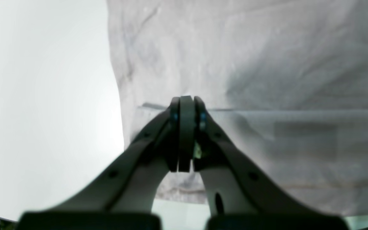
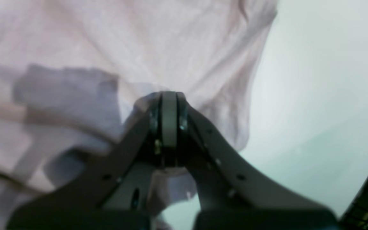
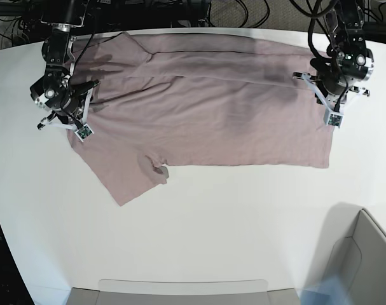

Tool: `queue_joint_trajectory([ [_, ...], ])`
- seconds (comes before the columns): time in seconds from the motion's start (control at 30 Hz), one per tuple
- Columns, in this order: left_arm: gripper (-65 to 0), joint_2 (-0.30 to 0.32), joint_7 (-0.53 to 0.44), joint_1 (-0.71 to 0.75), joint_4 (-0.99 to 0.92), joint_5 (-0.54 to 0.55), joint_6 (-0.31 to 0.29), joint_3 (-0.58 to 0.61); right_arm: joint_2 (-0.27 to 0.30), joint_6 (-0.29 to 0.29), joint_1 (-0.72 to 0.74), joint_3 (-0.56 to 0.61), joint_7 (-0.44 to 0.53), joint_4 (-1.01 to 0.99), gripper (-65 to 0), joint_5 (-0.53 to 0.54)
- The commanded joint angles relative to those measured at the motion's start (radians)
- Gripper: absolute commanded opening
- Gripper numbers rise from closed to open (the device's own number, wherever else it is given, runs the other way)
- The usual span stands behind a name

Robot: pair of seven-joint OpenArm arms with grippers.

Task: Fold the T-shirt properly
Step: 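Grasp the hem corners with both grippers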

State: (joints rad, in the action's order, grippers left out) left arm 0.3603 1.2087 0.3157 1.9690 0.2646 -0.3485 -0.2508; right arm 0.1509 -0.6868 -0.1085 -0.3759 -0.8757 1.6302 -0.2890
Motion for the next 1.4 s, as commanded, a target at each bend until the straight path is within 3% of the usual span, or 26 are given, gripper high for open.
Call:
queue_joint_trajectory([
  [0.0, -65.0, 0.012, -0.007, -0.016, 0.016, 0.000, -0.001, -0.002, 0.002, -0.011, 0.022, -0.005, 0.017, 0.041, -65.0, 0.007],
  [0.2, -65.0, 0.012, -0.003, -0.031, 0.016, 0.000, -0.002, 0.006, -0.018, -0.011, 0.066, -0.004, 0.017, 0.152, -65.0, 0.009],
  [0.33, -65.0, 0.012, -0.003, -0.031, 0.016, 0.000, -0.002, 0.005, 0.005, -0.011, 0.169, -0.004, 0.017, 0.132, -55.3, 0.033],
  [0.5, -65.0, 0.004, -0.002, -0.045, 0.014, 0.002, -0.002, 0.006, 0.075, -0.011, 0.356, 0.001, 0.022, -0.078, -52.5, 0.164],
  [0.63, -65.0, -0.040, 0.003, -0.080, 0.003, 0.002, -0.002, -0.002, 0.112, -0.011, 0.510, 0.002, 0.036, -0.325, -52.5, 0.208],
  [0.73, -65.0, -0.054, 0.000, -0.080, -0.013, 0.002, -0.002, 0.000, 0.114, -0.011, 0.574, 0.030, 0.117, -0.480, -52.4, 0.208],
  [0.9, -65.0, -0.076, -0.005, -0.080, -0.021, 0.002, -0.002, -0.003, 0.143, -0.011, 0.646, 0.188, 0.258, -0.723, -52.4, 0.213],
  [1.03, -65.0, -0.076, -0.008, -0.080, -0.023, 0.000, -0.002, -0.005, 0.138, -0.011, 0.698, 0.193, 0.376, -0.891, -52.4, 0.213],
  [1.37, -65.0, -0.076, -0.010, -0.080, -0.023, 0.000, -0.002, -0.006, 0.138, -0.011, 0.752, 0.186, 0.501, -0.967, -52.4, 0.215],
])
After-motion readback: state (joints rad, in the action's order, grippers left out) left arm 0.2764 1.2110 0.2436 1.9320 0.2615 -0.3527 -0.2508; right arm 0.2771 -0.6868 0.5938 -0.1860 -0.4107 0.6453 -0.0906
